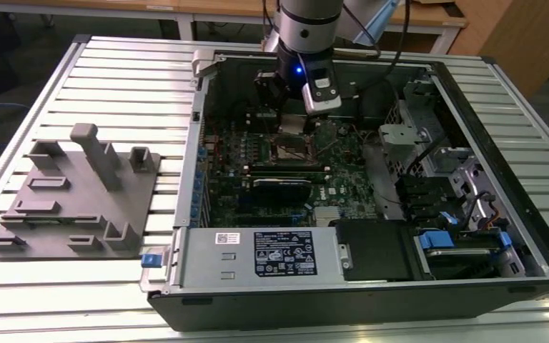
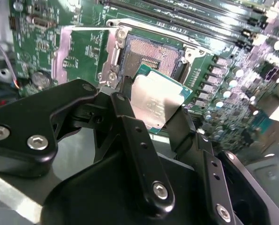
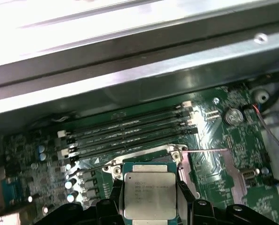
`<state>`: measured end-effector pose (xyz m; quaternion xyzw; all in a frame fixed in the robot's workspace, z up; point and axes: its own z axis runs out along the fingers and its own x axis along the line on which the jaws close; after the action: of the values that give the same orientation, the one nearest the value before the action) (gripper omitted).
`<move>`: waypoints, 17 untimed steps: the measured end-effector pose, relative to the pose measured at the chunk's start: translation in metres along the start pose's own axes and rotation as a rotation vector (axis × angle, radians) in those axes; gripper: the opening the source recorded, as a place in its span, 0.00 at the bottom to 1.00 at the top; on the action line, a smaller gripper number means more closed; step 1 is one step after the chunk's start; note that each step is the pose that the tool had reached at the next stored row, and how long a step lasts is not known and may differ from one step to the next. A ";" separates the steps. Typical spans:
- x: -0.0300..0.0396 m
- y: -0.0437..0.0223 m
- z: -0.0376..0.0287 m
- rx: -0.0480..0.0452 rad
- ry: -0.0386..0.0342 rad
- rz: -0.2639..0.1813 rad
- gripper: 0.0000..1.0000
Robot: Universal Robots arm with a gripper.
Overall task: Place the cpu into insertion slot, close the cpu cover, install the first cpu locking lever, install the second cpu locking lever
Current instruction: 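Place the cpu into insertion slot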
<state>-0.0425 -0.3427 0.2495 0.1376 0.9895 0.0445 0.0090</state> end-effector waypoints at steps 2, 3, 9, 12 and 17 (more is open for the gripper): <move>0.0000 0.0000 0.0000 0.0000 -0.0013 0.014 0.54; 0.0000 0.0000 0.0001 0.0000 -0.0014 0.014 0.54; 0.0000 0.0000 0.0000 0.0000 -0.0015 0.015 0.54; 0.0000 0.0000 0.0000 0.0000 -0.0014 0.015 0.54; 0.0000 0.0000 0.0001 0.0001 -0.0022 0.024 0.54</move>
<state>-0.0425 -0.3427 0.2495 0.1493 0.9877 0.0444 0.0096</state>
